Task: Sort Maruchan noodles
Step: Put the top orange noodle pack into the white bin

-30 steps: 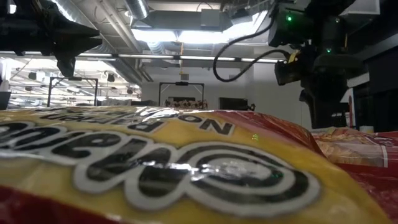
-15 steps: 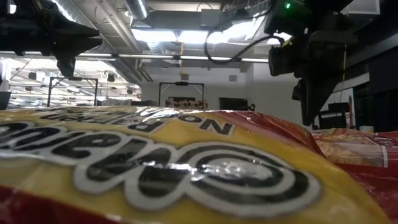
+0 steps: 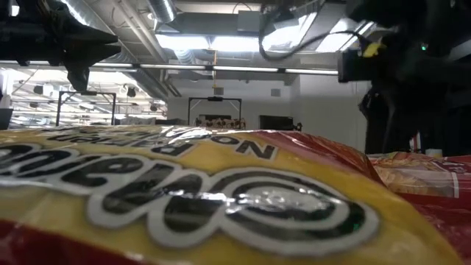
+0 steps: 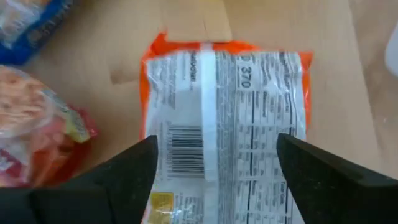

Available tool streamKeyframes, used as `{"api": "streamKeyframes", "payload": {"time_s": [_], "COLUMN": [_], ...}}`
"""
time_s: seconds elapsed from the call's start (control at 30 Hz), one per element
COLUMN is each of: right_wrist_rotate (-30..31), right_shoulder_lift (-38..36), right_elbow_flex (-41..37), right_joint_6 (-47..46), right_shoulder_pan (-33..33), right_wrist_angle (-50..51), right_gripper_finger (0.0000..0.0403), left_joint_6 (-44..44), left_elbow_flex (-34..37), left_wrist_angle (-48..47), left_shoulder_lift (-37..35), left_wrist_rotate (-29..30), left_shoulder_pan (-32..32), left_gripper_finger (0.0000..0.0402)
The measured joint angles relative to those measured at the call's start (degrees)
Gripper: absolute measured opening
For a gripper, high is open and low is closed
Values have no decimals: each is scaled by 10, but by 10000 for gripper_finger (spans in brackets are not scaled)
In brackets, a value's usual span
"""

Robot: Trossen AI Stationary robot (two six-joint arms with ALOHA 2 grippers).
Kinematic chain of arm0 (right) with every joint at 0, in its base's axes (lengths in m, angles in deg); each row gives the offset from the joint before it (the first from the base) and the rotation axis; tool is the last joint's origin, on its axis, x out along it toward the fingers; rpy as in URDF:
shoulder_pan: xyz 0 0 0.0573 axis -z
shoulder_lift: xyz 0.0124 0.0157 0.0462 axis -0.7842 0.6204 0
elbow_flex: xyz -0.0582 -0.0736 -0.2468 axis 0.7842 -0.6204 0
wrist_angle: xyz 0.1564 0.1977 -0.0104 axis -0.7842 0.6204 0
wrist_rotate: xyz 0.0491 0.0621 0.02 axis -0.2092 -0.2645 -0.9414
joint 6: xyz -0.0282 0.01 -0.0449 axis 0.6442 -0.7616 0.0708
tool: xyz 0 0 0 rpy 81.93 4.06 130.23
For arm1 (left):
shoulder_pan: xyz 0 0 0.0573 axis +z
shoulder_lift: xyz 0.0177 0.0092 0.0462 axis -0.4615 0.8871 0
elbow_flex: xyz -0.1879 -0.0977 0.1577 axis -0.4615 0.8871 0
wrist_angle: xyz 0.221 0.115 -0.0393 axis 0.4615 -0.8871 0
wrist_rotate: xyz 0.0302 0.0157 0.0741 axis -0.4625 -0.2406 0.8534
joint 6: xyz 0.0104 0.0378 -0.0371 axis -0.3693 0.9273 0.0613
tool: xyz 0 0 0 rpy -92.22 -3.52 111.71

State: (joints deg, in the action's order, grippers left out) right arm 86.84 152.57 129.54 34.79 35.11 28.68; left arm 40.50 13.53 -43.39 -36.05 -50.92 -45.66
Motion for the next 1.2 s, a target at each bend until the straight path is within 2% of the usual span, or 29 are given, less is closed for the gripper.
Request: {"api": "streamKeyframes", "payload": {"time_s": [0.17, 0.3, 0.8, 1.2], "right_wrist_rotate": [-14, -8, -1, 0], "right_shoulder_lift": [-1, -1, 1, 1], "right_elbow_flex": [-17, -17, -19, 10], "right_joint_6": [-25, -39, -53, -65], "right_shoulder_pan": [0, 0, 1, 1], "right_wrist_angle": [-8, -3, 26, 53], "right_gripper_finger": [319, 287, 15, 0], "left_joint_6": [0, 0, 0, 0], "left_elbow_flex": [0, 0, 0, 0], "left_wrist_angle": [0, 0, 0, 0], "left_shoulder_lift": [0, 0, 0, 0], "left_wrist_rotate": [2, 6, 19, 19], "left_shoulder_pan": [0, 0, 0, 0], "left_gripper_finger": [82, 82, 82, 82]}}
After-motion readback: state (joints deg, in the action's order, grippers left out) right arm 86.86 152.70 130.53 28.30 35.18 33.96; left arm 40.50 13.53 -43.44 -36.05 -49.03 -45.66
